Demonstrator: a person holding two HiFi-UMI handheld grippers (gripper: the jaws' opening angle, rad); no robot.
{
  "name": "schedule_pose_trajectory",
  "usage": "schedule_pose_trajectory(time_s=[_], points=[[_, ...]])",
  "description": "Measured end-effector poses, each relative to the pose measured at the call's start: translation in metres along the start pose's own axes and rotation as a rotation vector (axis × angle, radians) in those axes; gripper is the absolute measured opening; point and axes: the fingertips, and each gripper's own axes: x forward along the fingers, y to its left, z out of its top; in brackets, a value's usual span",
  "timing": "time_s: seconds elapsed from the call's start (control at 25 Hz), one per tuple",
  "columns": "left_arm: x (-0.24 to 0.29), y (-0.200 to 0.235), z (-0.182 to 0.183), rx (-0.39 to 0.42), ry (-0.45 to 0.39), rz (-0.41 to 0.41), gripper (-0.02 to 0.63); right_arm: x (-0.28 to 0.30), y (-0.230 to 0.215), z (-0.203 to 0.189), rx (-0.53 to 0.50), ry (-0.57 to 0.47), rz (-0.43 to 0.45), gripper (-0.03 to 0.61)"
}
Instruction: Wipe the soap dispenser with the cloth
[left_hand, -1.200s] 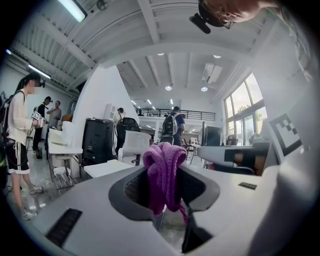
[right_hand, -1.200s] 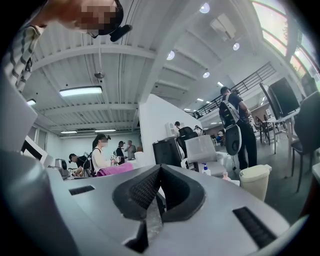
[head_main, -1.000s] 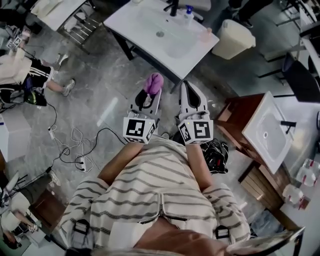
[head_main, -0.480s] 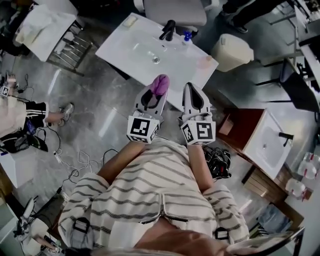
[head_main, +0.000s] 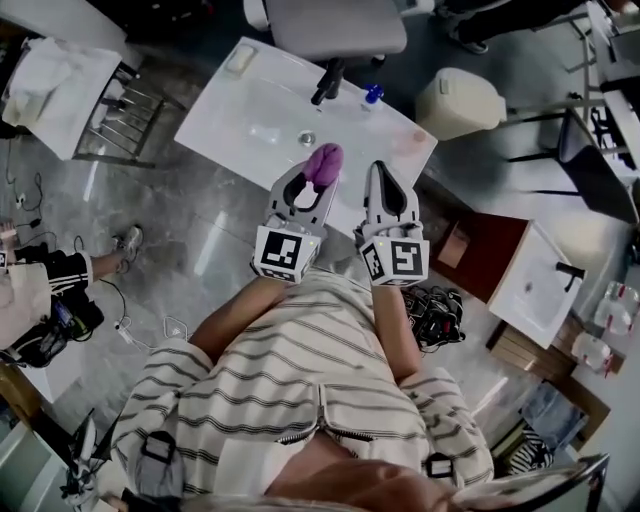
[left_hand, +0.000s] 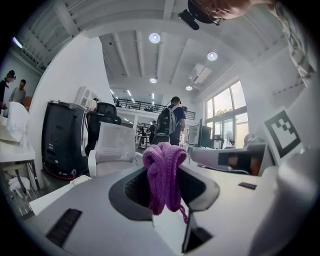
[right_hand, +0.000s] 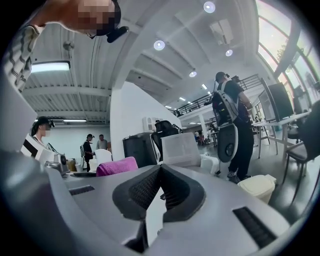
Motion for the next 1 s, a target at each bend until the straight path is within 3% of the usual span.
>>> schedule_pose_trajectory(time_s=[0.28, 0.64, 1.0], points=[[0.027, 0.018, -0.016, 0.007, 0.051, -0.017, 0.129, 0.030, -0.023, -0.018, 0.023, 0.040, -0.015, 0.009], [0.057, 0.023, -0.050, 0.015, 0.107, 0.020, 0.129, 0.065, -0.062, -0.054, 0.018, 0.089, 0.006, 0.008], [0.086, 0.028, -0.064, -0.010, 0.111, 0.078, 0.129, 0.108, -0.096, -0.092, 0.036, 0.140, 0.019, 0.006]])
